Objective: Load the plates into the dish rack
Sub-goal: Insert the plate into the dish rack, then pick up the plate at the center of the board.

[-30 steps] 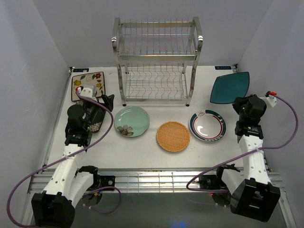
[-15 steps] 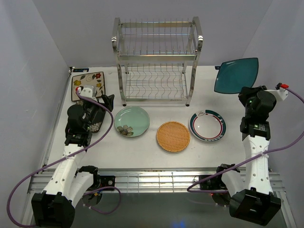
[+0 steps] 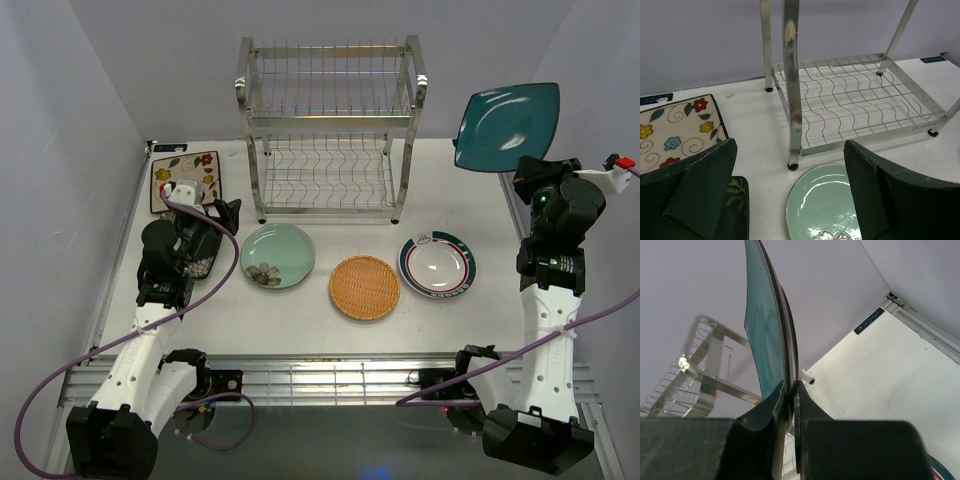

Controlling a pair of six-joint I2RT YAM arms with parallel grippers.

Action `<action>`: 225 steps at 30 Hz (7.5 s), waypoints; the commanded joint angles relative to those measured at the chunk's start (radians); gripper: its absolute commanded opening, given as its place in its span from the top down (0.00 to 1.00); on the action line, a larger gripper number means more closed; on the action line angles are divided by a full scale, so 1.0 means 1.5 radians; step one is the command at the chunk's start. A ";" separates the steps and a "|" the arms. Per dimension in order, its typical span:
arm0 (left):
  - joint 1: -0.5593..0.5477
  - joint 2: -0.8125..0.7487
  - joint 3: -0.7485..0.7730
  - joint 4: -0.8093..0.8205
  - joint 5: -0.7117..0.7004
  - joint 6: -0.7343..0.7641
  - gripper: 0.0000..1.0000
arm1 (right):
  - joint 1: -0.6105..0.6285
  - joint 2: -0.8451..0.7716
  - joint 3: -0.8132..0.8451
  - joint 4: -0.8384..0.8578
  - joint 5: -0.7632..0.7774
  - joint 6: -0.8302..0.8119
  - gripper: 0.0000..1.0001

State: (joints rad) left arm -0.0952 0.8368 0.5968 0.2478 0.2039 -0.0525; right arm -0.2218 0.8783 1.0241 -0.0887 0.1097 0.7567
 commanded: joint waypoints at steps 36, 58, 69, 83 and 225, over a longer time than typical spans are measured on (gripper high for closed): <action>0.002 -0.019 -0.007 0.009 0.020 -0.005 0.02 | 0.310 0.225 0.440 0.198 0.142 -0.137 0.92; 0.002 -0.010 -0.007 0.009 0.025 -0.006 0.02 | 0.500 0.364 0.442 0.538 0.351 -0.487 0.92; 0.002 -0.012 -0.008 0.009 0.028 -0.006 0.02 | 0.523 0.434 0.448 0.653 0.393 -0.620 0.92; 0.002 -0.016 -0.009 0.009 0.026 -0.005 0.02 | 0.524 0.505 0.438 0.772 0.414 -0.750 0.92; 0.002 0.025 0.010 -0.012 0.079 -0.004 0.02 | 0.477 0.034 -0.065 0.303 0.278 -0.338 0.18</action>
State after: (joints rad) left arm -0.0952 0.8913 0.5957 0.2176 0.3042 -0.0532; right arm 0.4973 0.9771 0.9955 0.4614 0.5545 0.1669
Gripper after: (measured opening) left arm 0.979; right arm 0.810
